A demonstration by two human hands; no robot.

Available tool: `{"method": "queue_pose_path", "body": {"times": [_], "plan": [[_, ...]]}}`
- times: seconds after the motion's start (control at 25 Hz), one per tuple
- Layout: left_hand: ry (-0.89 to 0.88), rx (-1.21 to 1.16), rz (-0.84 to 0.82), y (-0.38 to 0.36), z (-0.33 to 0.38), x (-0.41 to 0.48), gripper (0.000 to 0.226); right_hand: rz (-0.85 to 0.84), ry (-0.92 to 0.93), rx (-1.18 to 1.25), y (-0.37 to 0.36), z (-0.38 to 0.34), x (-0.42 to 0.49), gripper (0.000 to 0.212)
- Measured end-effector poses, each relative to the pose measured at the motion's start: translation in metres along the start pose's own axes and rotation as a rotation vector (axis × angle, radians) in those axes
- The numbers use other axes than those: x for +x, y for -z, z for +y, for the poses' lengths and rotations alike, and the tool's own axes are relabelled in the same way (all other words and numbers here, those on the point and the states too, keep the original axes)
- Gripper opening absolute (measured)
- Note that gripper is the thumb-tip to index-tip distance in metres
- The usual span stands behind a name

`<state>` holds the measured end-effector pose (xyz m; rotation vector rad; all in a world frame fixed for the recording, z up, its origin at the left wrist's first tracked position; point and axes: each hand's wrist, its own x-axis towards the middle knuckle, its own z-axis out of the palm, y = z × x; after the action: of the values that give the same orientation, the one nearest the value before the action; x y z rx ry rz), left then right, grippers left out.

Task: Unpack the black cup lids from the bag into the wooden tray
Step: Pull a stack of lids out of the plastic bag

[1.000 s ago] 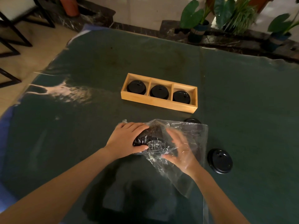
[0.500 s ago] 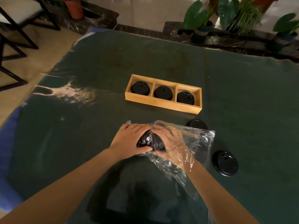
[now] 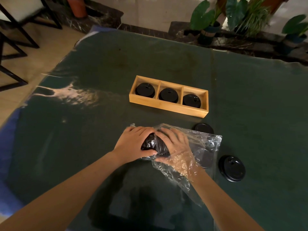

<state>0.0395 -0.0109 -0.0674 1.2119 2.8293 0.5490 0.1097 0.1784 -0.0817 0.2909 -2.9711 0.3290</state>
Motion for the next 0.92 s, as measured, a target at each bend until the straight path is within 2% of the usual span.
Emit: {"method": "queue_pose_path", "body": {"times": [0.16,0.28,0.36,0.52,0.68,0.92], "plan": [[-0.003,0.0,-0.001,0.0,-0.001,0.0,0.065,0.056,-0.02,0.039,-0.005,0.004,-0.003,0.079],[-0.01,0.0,0.005,0.001,-0.001,-0.001,0.065,0.087,-0.066,0.089,-0.005,0.011,-0.012,0.084],[-0.014,0.006,0.012,0.0,0.0,-0.001,0.064,0.078,-0.111,0.135,0.0,0.012,-0.018,0.087],[-0.01,0.022,0.015,-0.001,0.002,0.0,0.061,0.02,-0.163,0.261,0.005,0.001,-0.023,0.077],[-0.001,0.023,0.02,-0.003,0.003,-0.001,0.061,-0.041,-0.232,0.348,0.005,-0.016,-0.013,0.087],[-0.002,0.036,0.018,-0.003,0.002,-0.001,0.063,0.05,-0.305,0.379,0.008,-0.016,-0.012,0.071]]}}
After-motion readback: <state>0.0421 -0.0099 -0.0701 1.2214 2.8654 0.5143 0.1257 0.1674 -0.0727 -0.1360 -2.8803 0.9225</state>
